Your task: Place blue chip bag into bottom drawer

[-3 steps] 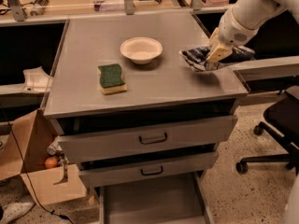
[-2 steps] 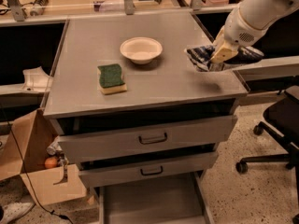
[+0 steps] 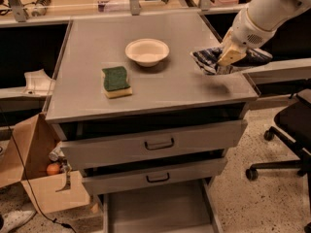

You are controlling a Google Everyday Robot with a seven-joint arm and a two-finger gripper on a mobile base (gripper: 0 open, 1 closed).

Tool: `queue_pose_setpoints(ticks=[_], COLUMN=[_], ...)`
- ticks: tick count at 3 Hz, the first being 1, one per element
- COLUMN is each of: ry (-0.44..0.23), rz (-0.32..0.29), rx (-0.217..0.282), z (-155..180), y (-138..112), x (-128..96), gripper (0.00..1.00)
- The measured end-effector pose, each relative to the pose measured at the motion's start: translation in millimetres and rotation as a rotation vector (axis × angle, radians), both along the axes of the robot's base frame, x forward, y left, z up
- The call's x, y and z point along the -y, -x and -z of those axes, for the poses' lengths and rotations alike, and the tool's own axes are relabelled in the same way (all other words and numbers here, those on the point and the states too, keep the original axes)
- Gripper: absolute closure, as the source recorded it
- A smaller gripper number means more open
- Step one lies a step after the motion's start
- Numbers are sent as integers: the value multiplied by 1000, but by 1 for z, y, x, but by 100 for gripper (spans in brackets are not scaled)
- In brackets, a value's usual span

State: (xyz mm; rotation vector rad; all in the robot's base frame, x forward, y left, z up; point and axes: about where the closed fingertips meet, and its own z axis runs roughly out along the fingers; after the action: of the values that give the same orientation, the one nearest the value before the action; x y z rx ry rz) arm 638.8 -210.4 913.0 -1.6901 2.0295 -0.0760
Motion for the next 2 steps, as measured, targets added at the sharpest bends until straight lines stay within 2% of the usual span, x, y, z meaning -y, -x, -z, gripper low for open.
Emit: queue_pose_setpoints(ticks=[1, 2], ry=[-12, -30], rz=[30, 88], rx=[1, -21], z=[-2, -9], y=[27, 87], x=[4, 10], gripper=[100, 100])
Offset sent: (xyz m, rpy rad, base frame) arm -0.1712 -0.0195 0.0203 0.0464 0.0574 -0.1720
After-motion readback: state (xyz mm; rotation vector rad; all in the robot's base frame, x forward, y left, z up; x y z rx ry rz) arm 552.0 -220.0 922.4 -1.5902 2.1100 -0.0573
